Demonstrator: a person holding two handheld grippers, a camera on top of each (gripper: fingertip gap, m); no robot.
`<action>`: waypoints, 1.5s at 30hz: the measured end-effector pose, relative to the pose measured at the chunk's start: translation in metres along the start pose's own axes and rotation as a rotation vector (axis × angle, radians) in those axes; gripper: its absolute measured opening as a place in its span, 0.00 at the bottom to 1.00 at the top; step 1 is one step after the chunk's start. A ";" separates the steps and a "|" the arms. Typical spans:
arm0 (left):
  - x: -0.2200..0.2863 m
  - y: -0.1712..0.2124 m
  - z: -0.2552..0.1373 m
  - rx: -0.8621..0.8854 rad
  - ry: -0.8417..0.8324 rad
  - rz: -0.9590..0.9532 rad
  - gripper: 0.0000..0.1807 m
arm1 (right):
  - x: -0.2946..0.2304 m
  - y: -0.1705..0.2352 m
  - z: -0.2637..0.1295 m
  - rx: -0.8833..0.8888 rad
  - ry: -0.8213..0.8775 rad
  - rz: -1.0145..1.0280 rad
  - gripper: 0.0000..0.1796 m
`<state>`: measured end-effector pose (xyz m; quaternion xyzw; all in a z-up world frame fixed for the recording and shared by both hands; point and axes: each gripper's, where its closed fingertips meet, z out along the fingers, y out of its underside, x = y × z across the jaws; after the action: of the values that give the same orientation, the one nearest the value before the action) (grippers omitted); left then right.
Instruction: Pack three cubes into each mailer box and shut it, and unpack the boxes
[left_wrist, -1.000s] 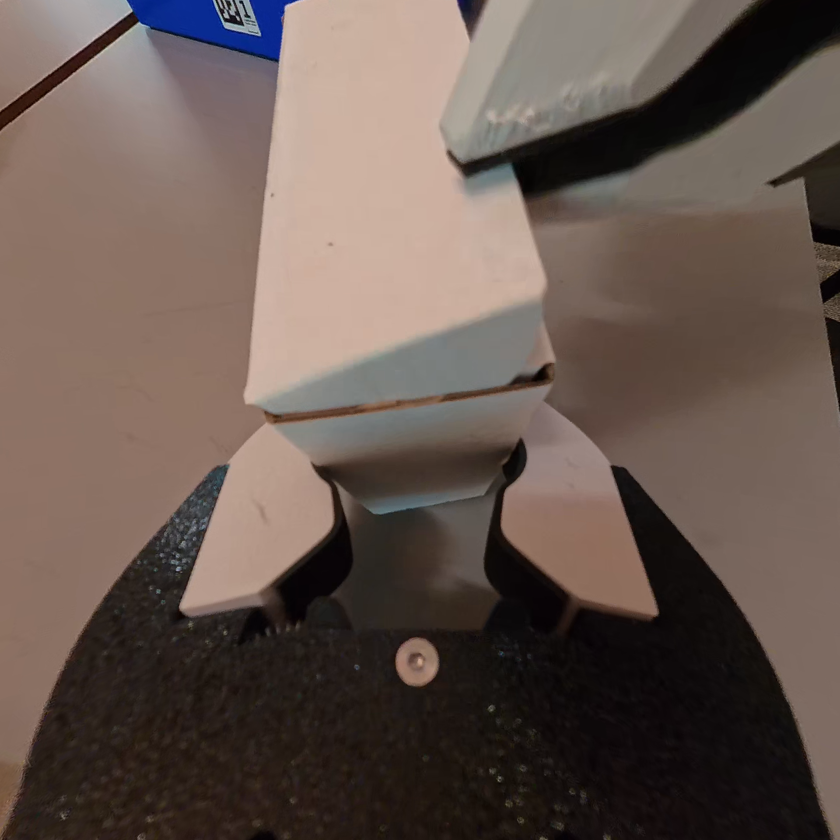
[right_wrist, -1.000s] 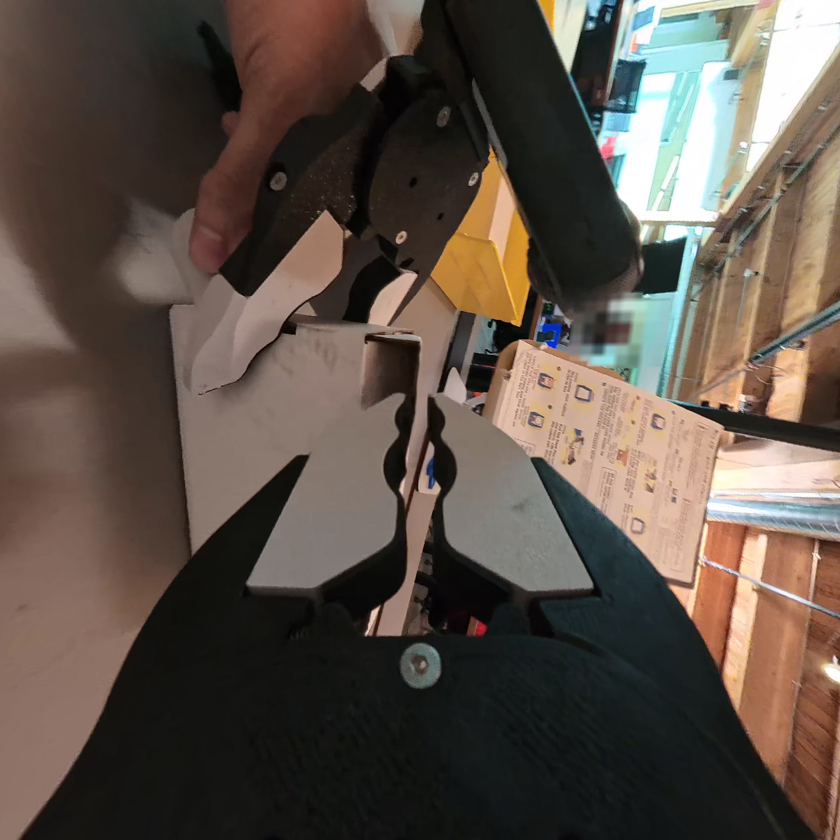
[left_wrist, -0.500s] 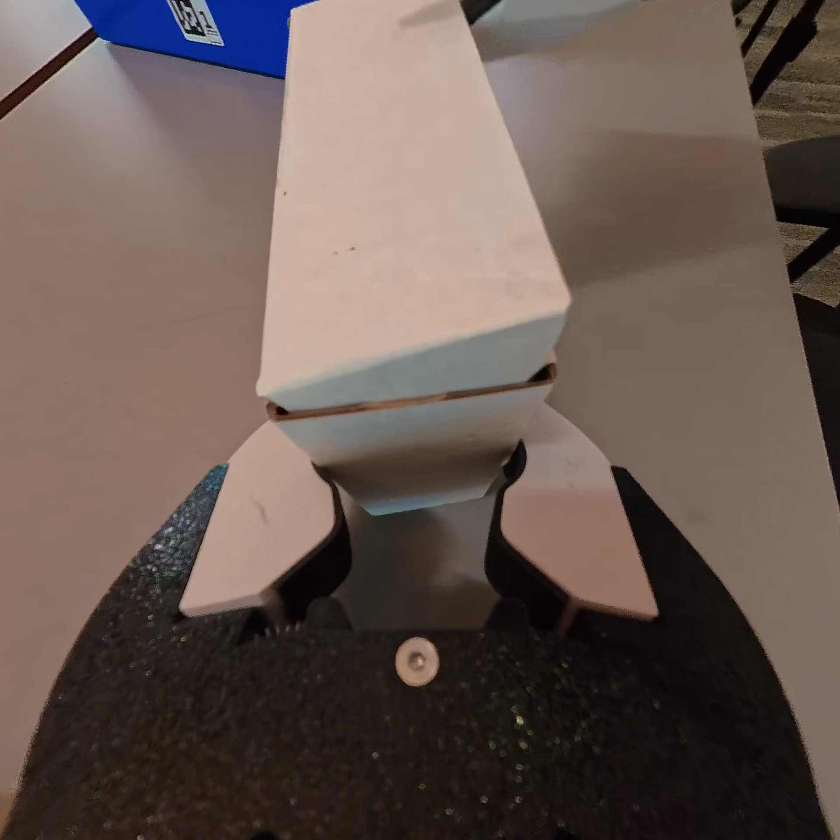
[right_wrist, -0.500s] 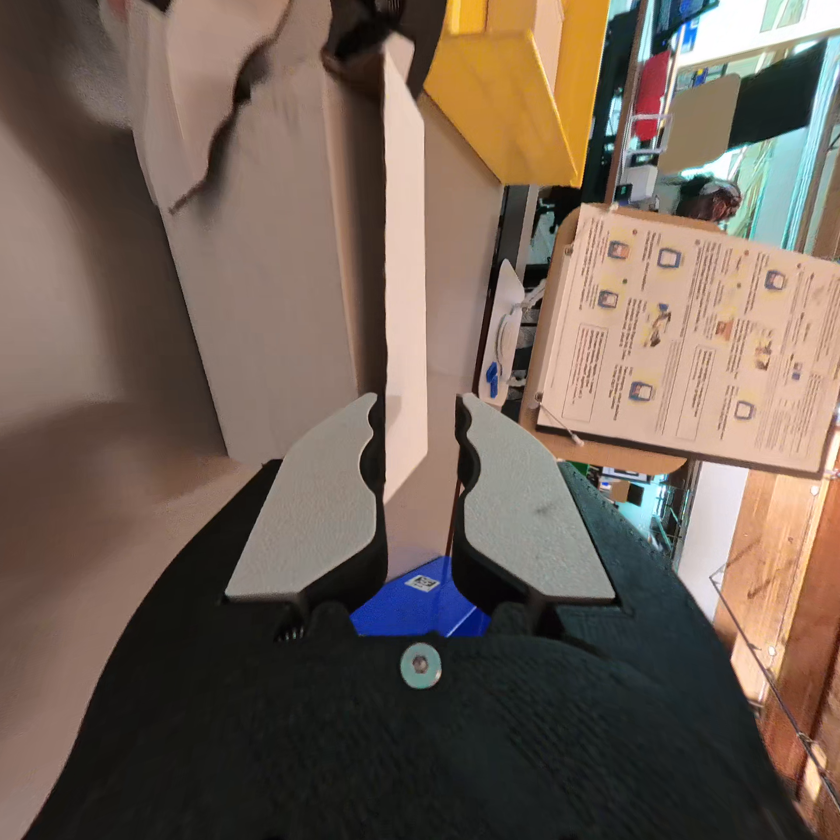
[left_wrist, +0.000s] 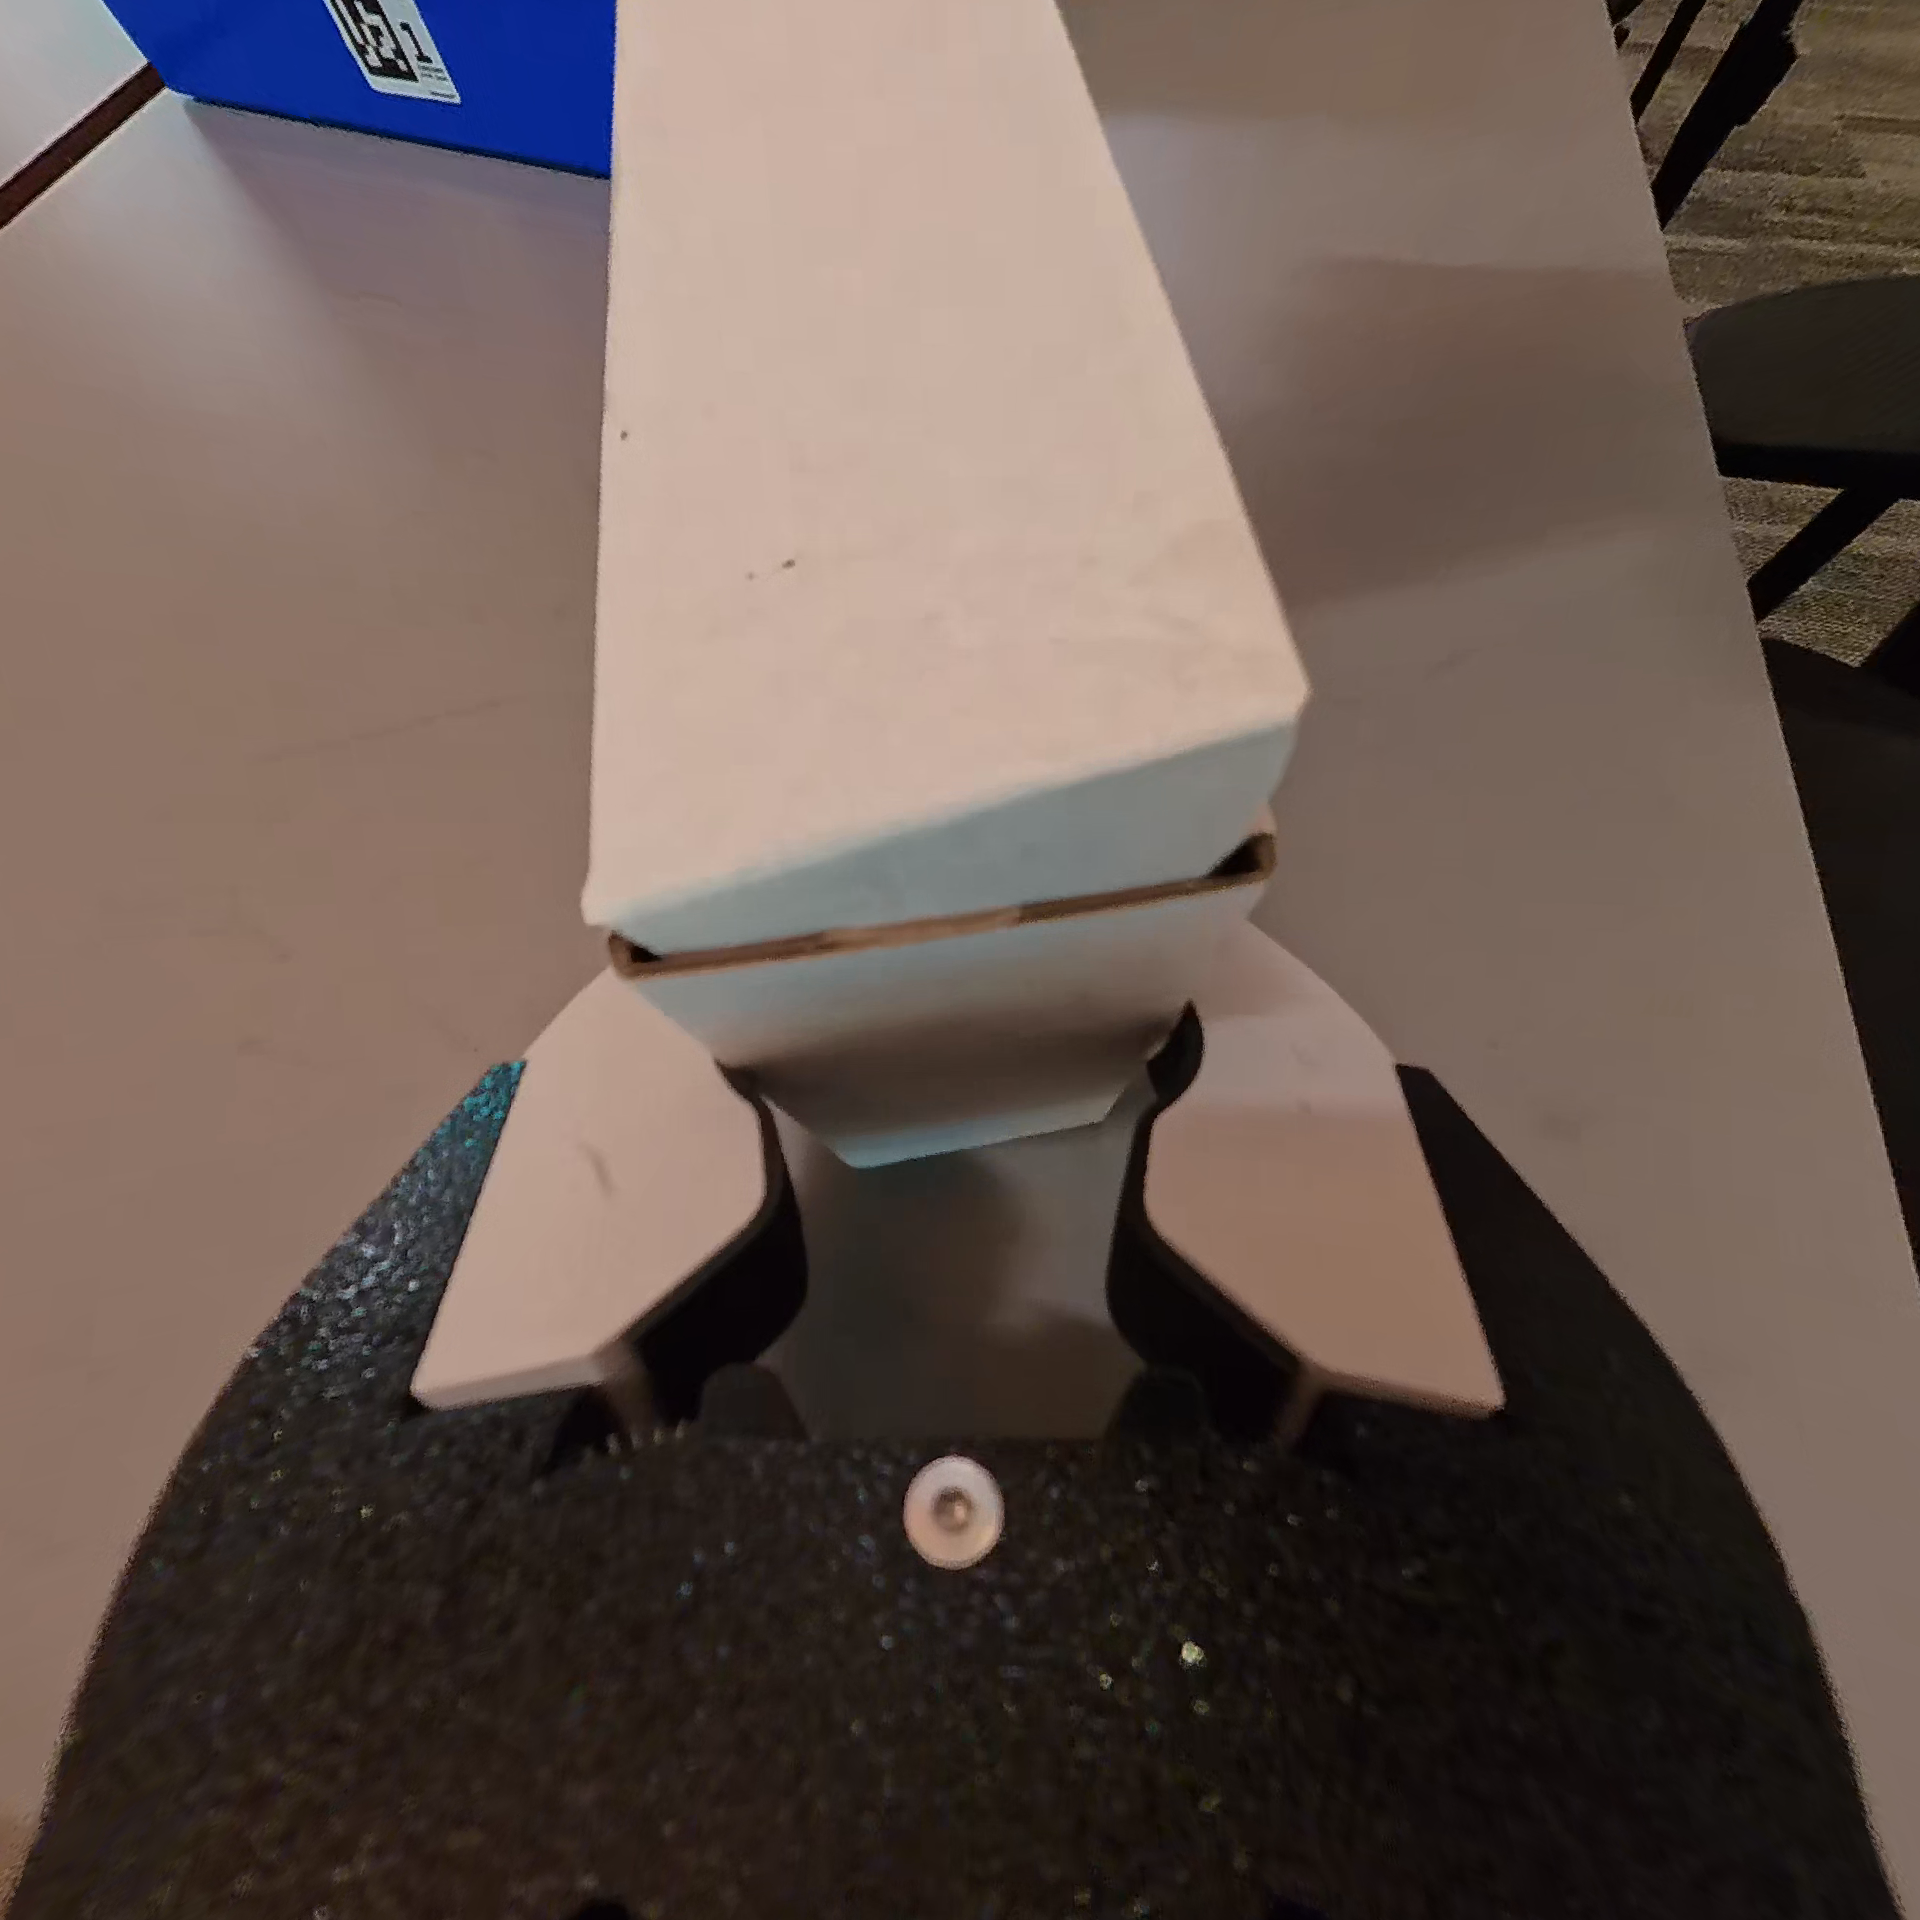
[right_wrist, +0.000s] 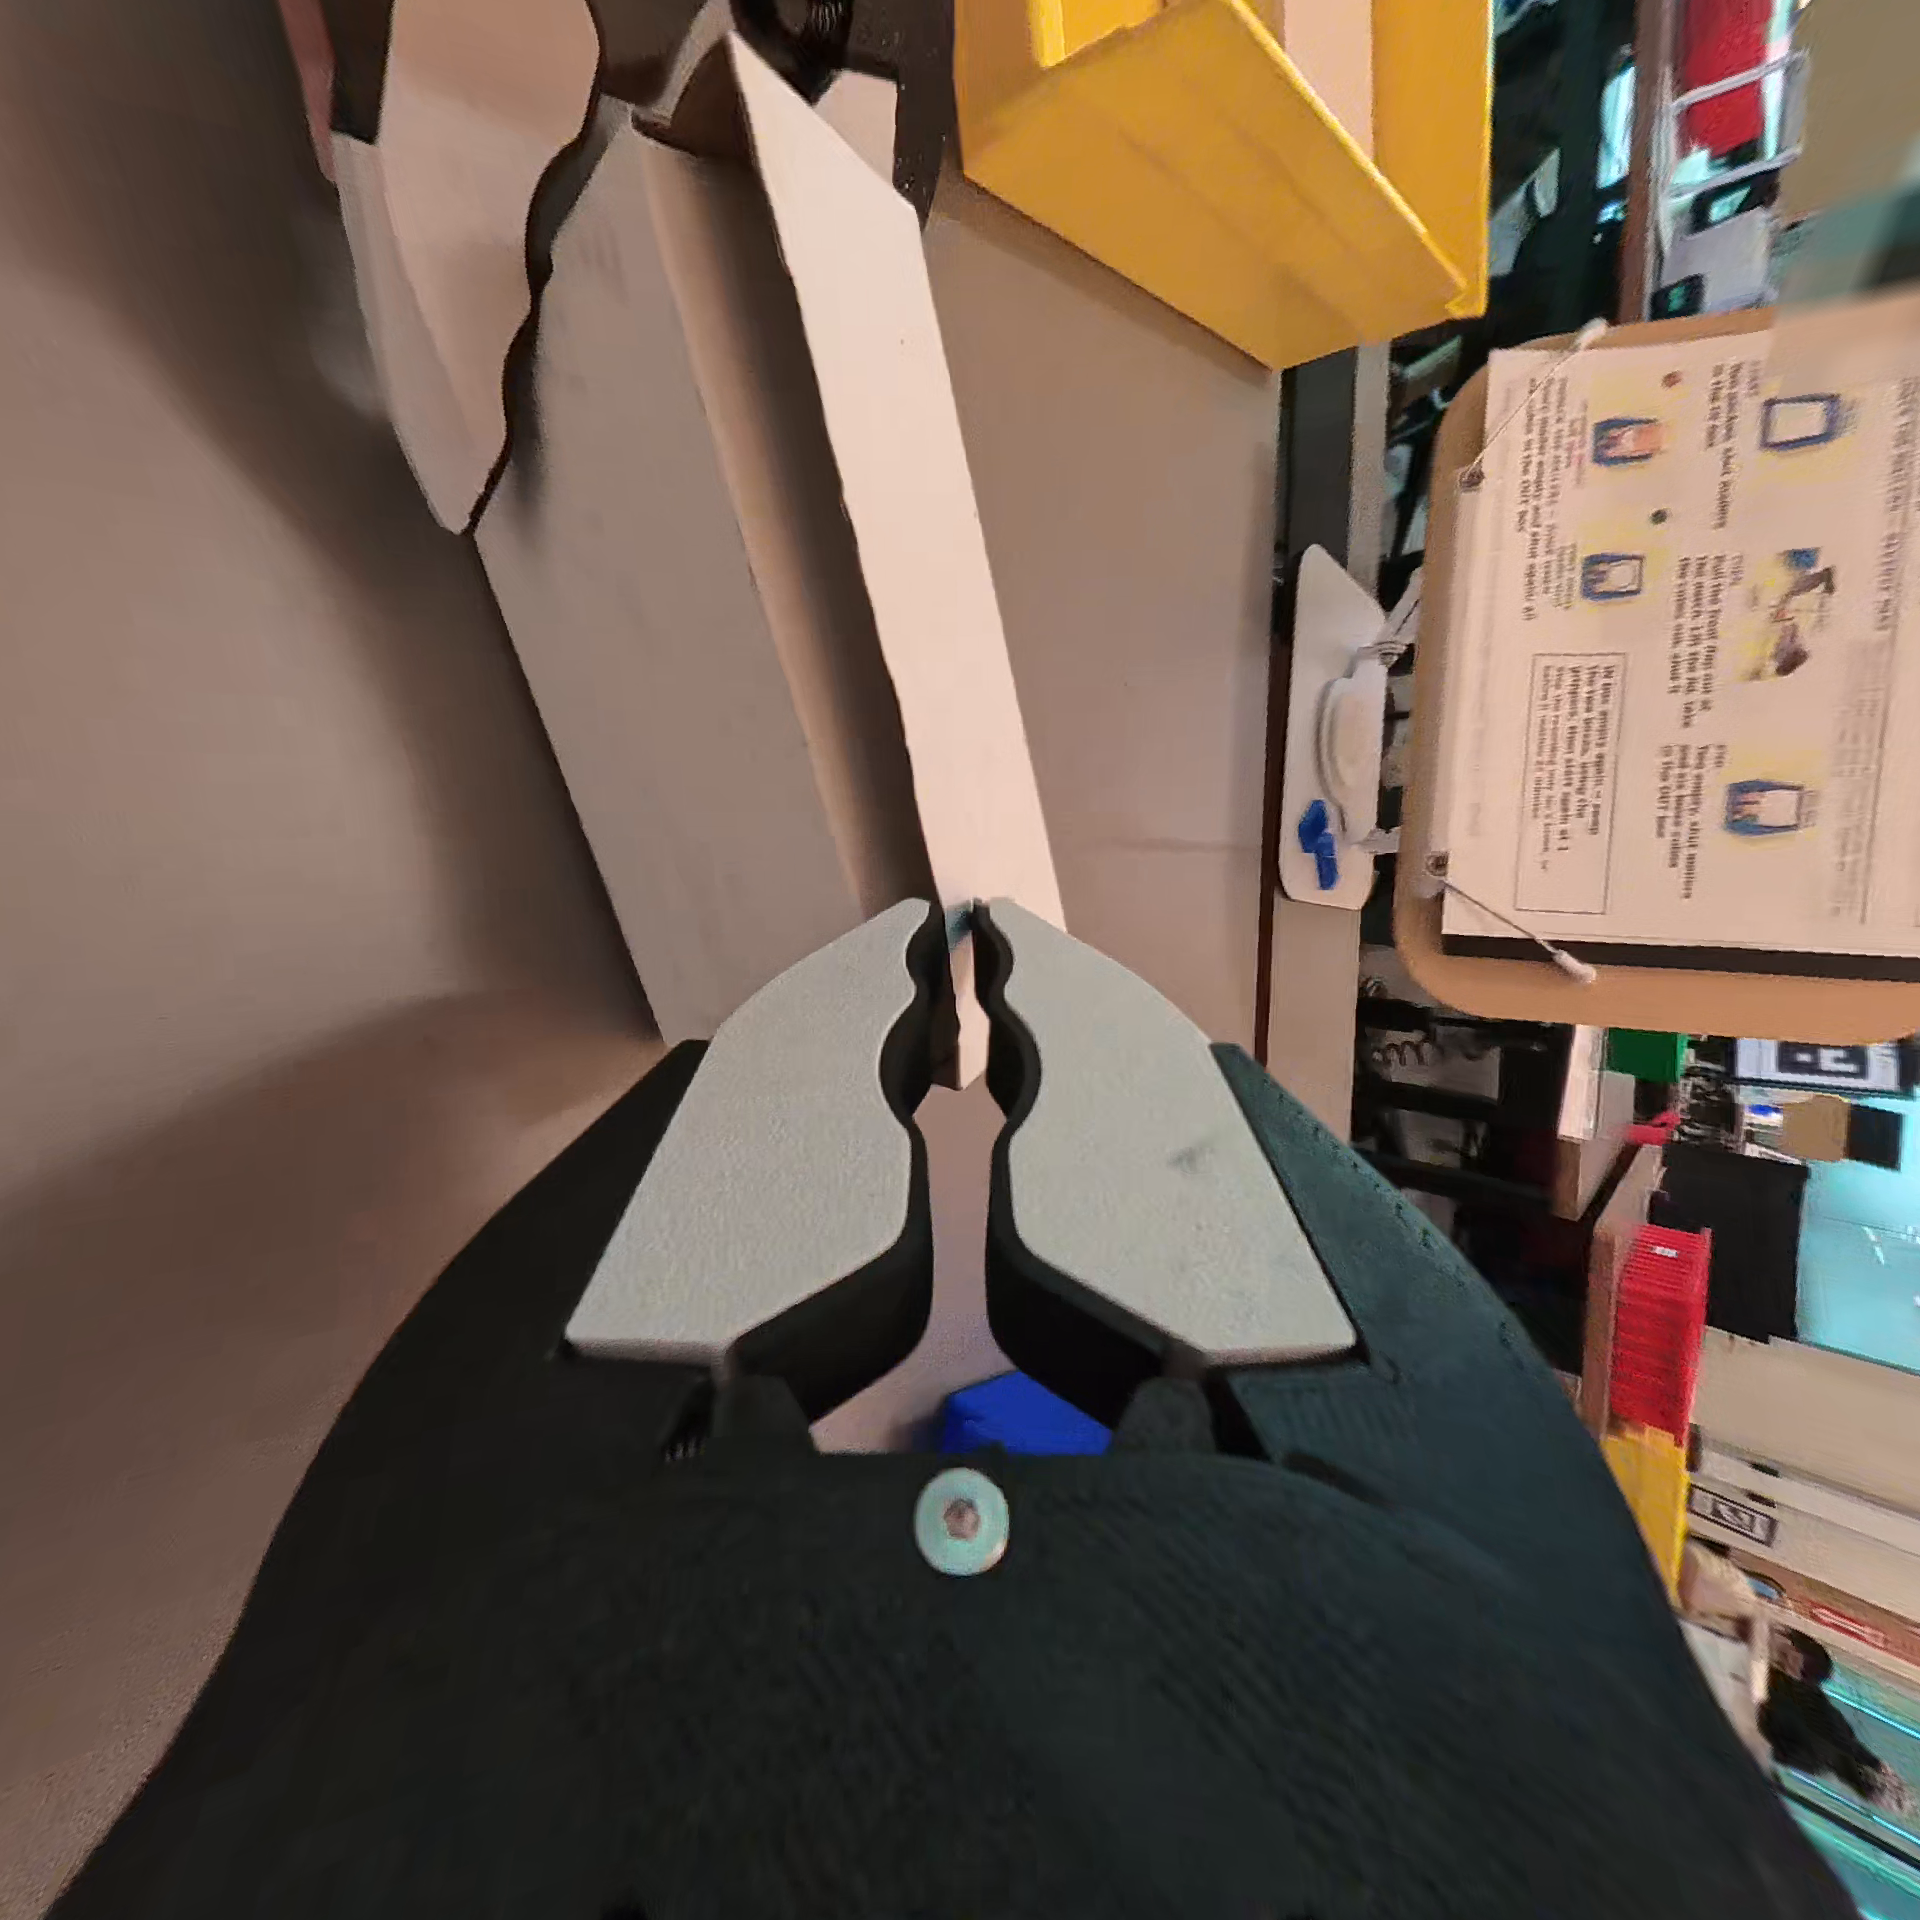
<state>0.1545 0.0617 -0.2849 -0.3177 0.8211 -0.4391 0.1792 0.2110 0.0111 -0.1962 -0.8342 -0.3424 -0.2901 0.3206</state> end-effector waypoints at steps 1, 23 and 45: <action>0.000 0.000 0.000 -0.002 0.000 -0.004 0.39 | 0.000 0.002 0.001 -0.005 -0.009 0.004 0.03; -0.010 -0.018 -0.010 0.139 -0.102 -0.015 0.49 | -0.004 0.005 0.004 -0.187 0.217 -0.278 0.02; -0.025 -0.013 -0.014 0.094 -0.127 -0.096 0.52 | -0.007 -0.032 -0.013 -0.012 0.089 -0.154 0.02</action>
<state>0.1698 0.0815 -0.2662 -0.3752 0.7703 -0.4644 0.2241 0.1791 0.0169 -0.1820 -0.7937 -0.3893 -0.3526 0.3069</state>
